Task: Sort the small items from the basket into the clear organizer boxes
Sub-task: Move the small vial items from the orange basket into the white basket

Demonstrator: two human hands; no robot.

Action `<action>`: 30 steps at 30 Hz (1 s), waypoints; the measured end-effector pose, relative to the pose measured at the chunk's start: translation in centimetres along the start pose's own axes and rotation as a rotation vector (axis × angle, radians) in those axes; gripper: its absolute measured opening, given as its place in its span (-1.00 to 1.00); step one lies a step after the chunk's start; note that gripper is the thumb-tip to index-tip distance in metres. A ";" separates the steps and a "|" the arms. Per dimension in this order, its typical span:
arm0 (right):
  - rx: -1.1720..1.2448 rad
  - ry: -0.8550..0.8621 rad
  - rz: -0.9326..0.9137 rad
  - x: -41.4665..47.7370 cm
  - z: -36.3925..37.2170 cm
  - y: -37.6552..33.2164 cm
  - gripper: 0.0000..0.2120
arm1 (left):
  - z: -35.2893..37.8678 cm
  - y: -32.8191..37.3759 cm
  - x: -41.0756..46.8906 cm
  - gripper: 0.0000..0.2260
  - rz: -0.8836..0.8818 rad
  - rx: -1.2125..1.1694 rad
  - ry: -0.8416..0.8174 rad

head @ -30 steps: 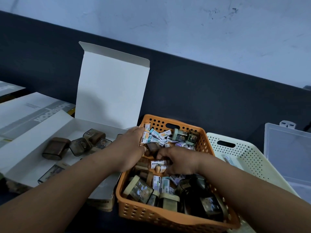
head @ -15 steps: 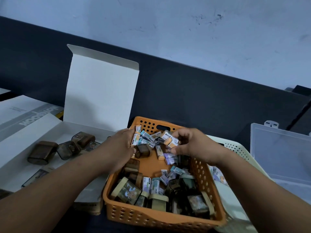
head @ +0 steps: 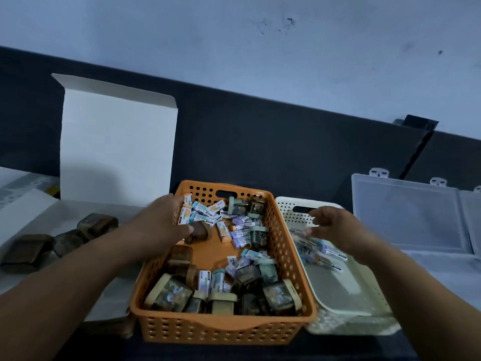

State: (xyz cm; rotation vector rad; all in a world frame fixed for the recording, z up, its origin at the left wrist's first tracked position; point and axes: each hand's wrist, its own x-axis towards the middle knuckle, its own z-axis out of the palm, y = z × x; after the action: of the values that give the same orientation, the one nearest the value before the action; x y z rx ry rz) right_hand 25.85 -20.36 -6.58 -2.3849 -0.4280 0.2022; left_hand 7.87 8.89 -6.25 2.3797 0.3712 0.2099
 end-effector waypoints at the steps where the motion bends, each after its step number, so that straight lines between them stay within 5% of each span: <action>1: -0.020 0.019 -0.019 0.0 0.0 -0.1 -0.53 | 0.1 -0.1 0.0 -0.64 0.004 0.011 -0.004; 13: -0.256 -0.185 -0.443 0.5 6.2 -11.0 -0.63 | 0.2 -1.0 -0.3 -0.67 0.020 -0.095 0.029; 26: -0.686 -0.332 -0.527 6.4 14.6 -14.7 -0.82 | 0.7 -2.2 -0.3 -0.58 0.036 -0.085 0.074; 30: -0.692 -0.346 -0.515 6.4 14.8 -14.3 -0.52 | 0.8 -2.5 -0.2 -0.51 0.023 -0.067 0.073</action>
State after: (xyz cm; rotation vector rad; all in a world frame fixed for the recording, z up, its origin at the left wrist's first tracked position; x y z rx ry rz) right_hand 24.40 1.06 -8.33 -2.7851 -1.4492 0.2568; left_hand 7.40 10.06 -8.56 2.3155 0.3651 0.3163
